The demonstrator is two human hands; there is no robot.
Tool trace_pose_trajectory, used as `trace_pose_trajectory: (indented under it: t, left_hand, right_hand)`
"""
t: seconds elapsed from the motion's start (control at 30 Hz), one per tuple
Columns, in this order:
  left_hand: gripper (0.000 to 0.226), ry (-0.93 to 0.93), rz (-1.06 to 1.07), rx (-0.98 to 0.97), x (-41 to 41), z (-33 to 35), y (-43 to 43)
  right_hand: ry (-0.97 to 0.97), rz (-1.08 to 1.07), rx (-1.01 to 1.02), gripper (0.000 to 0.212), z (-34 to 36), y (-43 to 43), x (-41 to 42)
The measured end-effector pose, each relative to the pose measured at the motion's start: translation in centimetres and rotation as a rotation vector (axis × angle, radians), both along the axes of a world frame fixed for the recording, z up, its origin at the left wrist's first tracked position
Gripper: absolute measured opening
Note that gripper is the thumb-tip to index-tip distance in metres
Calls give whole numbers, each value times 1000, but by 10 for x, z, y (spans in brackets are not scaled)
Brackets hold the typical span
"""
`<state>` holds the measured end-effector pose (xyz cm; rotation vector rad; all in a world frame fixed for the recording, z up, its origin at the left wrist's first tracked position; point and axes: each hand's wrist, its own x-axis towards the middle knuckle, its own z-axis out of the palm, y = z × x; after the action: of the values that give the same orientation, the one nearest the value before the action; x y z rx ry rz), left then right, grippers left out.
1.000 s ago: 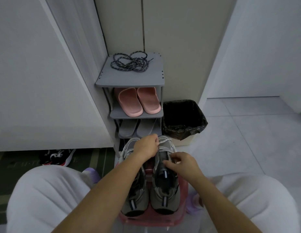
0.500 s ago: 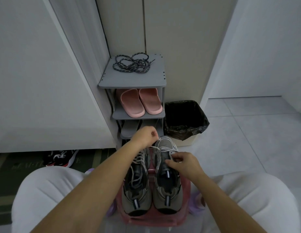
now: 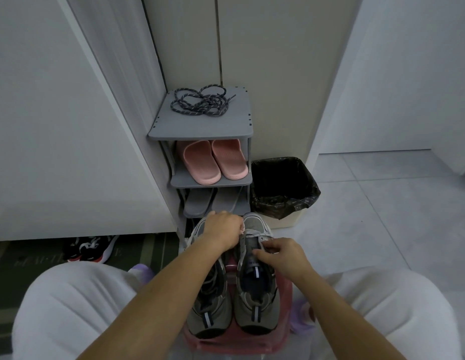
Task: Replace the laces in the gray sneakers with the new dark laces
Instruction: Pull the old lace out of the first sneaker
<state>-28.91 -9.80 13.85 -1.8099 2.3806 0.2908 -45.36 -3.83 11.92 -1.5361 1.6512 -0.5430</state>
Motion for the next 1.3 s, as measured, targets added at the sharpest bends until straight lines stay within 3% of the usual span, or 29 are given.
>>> trace_pose_trajectory:
  t: [0.17,0.4,0.63,0.77,0.9,1.0,1.13,1.3]
  left_hand:
    - [20,79,83,-188,6,16,-6]
    - [14,528,389,-401,22,65,-33]
    - [11,819,421,-457,27,105,-55]
    - [13,827,375,-371,27,108,-51]
    - [12,857,394,-361,26,106,-42]
    - [14,861,430,-308,25,104,-33]
    - [15,793,431,-199,26,93,-24]
    - [23,781,487,-120,28,66,-22]
  right_hand:
    - [-4,0,32,29,1,0,0]
    - [3,12,48,23,3,1,1]
    - [81,48,61,37,3,-1,1]
    - [195,96,82,51,18,-19,2]
    - [308,98,-30,33,21,-43,20]
    - [414,180,-10,34,12,-52,35]
    - [433,169,-10,15,9,-57,36]
    - [494,251,14,22,11,-58,35]
